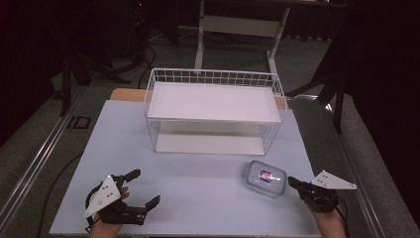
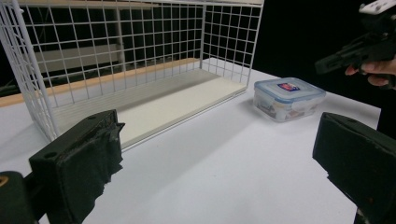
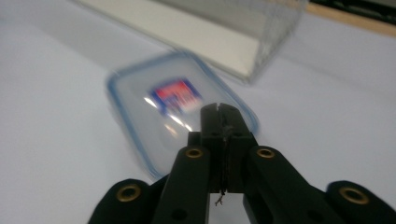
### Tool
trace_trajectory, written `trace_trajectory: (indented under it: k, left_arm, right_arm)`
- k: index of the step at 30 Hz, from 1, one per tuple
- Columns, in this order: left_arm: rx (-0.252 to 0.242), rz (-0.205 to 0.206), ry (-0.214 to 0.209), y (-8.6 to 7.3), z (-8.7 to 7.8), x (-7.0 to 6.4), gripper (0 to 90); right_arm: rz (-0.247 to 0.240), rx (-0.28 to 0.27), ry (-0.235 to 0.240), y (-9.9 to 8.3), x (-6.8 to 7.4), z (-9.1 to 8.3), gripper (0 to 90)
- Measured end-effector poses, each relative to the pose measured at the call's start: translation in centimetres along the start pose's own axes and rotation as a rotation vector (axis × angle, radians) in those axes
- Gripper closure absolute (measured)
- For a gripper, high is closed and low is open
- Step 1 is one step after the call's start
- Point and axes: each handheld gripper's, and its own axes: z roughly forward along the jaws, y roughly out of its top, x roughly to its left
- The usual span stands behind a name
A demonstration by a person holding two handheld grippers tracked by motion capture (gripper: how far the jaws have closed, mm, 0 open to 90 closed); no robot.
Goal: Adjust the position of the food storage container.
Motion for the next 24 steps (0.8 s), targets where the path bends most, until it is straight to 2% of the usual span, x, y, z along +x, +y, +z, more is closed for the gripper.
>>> trace_trajectory:
  k: [4, 7, 8, 13, 18, 24]
  left_arm:
    - [0.003, 0.0, -0.002, 0.0, 0.1, 0.0, 2.2]
    - [0.002, 0.001, -0.004, 0.0, 0.1, -0.1, 2.2]
    - [0.003, 0.003, -0.005, 0.0, 0.1, -0.1, 2.2]
    - [0.003, 0.003, -0.007, 0.0, 0.2, -0.1, 2.2]
    - [0.002, 0.004, -0.007, 0.0, 0.2, -0.2, 2.2]
    - [0.005, 0.005, -0.01, 0.0, 0.2, -0.2, 2.2]
  right_arm:
    - [0.018, 0.06, -0.048, -1.3, -0.9, 0.9, 90.0]
    - [0.04, 0.079, -0.051, -1.9, -1.3, 1.4, 90.0]
    - [0.06, 0.1, -0.057, -2.3, -1.7, 1.8, 90.0]
    - [0.092, 0.134, -0.05, -2.6, -2.0, 2.8, 90.0]
    - [0.079, 0.163, -0.046, -2.2, -1.8, 3.8, 90.0]
    - [0.098, 0.16, -0.028, -1.8, -2.0, 4.7, 90.0]
